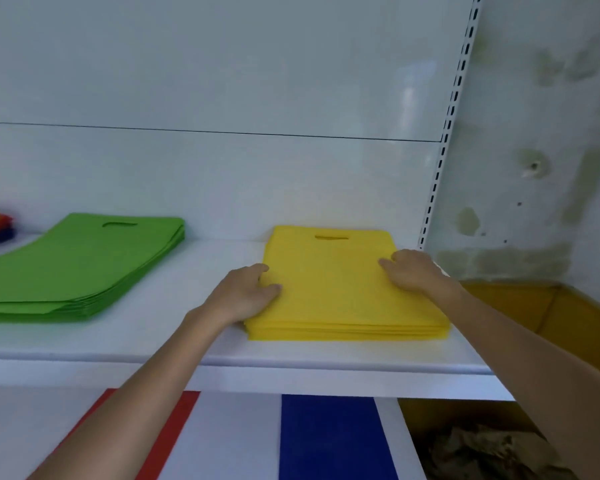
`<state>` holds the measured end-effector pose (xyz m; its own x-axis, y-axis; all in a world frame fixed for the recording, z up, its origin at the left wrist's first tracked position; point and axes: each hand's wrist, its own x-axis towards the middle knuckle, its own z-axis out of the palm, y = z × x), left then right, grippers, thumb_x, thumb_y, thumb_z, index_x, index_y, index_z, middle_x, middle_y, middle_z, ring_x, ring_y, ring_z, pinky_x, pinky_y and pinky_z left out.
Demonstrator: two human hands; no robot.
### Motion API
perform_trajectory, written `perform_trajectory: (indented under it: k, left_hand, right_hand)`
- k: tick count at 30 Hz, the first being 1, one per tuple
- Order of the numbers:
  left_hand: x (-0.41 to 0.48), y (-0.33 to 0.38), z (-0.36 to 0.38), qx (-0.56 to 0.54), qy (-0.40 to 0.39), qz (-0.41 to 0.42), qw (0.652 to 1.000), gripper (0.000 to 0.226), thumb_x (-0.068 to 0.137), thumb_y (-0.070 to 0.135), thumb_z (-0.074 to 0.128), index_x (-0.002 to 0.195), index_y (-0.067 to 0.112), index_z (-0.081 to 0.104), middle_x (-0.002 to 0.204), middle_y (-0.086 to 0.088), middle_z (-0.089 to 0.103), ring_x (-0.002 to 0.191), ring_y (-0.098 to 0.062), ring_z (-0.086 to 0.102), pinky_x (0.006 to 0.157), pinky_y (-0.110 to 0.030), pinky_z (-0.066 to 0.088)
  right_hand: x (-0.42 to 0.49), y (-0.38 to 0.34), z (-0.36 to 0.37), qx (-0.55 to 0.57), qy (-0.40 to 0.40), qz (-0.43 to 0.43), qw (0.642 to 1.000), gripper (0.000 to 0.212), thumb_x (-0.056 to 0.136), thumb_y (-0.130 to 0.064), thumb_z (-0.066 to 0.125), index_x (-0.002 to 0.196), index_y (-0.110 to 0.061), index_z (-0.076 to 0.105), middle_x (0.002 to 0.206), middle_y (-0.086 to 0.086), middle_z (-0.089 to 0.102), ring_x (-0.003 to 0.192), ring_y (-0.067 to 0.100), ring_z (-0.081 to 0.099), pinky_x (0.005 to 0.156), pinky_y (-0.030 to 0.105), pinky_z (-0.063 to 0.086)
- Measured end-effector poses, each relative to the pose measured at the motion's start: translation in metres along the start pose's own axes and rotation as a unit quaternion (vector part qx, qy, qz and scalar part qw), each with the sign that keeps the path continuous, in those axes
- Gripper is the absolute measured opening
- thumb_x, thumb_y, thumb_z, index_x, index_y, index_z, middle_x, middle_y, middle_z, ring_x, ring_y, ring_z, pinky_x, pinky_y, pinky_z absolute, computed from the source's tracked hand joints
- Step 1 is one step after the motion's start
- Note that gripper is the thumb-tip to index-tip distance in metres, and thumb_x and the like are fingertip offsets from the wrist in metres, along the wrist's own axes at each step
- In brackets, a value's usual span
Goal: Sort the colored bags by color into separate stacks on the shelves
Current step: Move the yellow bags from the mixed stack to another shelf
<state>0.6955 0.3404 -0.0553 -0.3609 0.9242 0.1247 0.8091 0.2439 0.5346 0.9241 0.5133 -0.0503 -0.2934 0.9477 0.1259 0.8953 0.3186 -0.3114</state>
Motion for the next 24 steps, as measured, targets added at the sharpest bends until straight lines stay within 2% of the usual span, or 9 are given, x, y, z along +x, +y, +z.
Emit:
perform_trajectory:
  k: [3,5,8,12,17,21,24]
  left_hand:
    - [-0.006,-0.010,-0.015,-0.009,0.057,-0.010,0.998,0.047,0.088,0.039,0.055,0.132,0.022,0.047,0.128,-0.002,0.055,0.114,-0.020,0.052,0.099,-0.034,0.041]
    - [-0.011,-0.019,-0.033,-0.004,0.122,-0.007,0.992,0.038,0.088,0.033,0.057,0.123,0.017,0.056,0.122,-0.003,0.060,0.107,-0.020,0.056,0.095,-0.033,0.043]
    - [-0.024,-0.034,-0.066,-0.014,0.188,0.003,0.982,0.031,0.089,0.022,0.058,0.117,0.010,0.061,0.119,-0.005,0.062,0.104,-0.021,0.058,0.089,-0.025,0.040]
    - [-0.059,-0.072,-0.104,0.022,0.254,-0.003,0.967,0.032,0.086,0.017,0.060,0.117,0.010,0.062,0.118,-0.008,0.063,0.104,-0.024,0.059,0.087,-0.026,0.040]
    - [-0.135,-0.164,-0.165,0.030,0.302,-0.077,0.950,0.034,0.085,0.013,0.062,0.118,0.009,0.059,0.113,-0.009,0.062,0.091,-0.022,0.060,0.082,-0.027,0.042]
    - [-0.194,-0.235,-0.218,0.047,0.341,-0.117,0.932,0.030,0.086,0.016,0.060,0.116,0.015,0.060,0.113,-0.002,0.059,0.091,-0.014,0.055,0.080,-0.027,0.041]
    - [-0.226,-0.283,-0.246,0.055,0.337,-0.136,0.930,0.030,0.088,0.018,0.058,0.118,0.018,0.058,0.116,-0.001,0.057,0.093,-0.010,0.051,0.078,-0.024,0.038]
  right_hand:
    - [-0.006,-0.032,-0.013,0.122,0.146,-0.076,0.979,0.032,0.096,-0.025,0.044,0.114,-0.003,0.060,0.120,0.015,0.058,0.110,0.031,0.053,0.089,0.035,0.043]
    - [-0.016,-0.064,-0.019,0.202,0.179,-0.130,0.954,0.026,0.095,-0.017,0.047,0.112,-0.004,0.061,0.117,0.011,0.061,0.104,0.025,0.057,0.086,0.031,0.043]
    - [-0.028,-0.119,-0.012,0.253,0.153,-0.206,0.933,0.025,0.093,-0.013,0.050,0.114,-0.005,0.062,0.116,0.009,0.062,0.099,0.022,0.060,0.089,0.030,0.044]
    - [-0.045,-0.211,0.015,0.276,0.109,-0.296,0.908,0.026,0.090,-0.011,0.052,0.113,-0.007,0.063,0.112,0.009,0.064,0.092,0.021,0.061,0.090,0.032,0.045]
    - [-0.088,-0.343,0.051,0.298,0.054,-0.384,0.872,0.027,0.089,-0.010,0.051,0.113,-0.005,0.062,0.110,0.011,0.065,0.094,0.028,0.061,0.091,0.037,0.044]
    - [-0.139,-0.442,0.073,0.306,0.038,-0.434,0.847,0.028,0.090,-0.012,0.050,0.115,-0.006,0.062,0.109,0.010,0.066,0.090,0.026,0.062,0.085,0.032,0.045]
    - [-0.172,-0.504,0.091,0.305,0.027,-0.464,0.831,0.028,0.089,-0.013,0.051,0.114,-0.006,0.062,0.106,0.010,0.066,0.095,0.028,0.062,0.086,0.038,0.048]
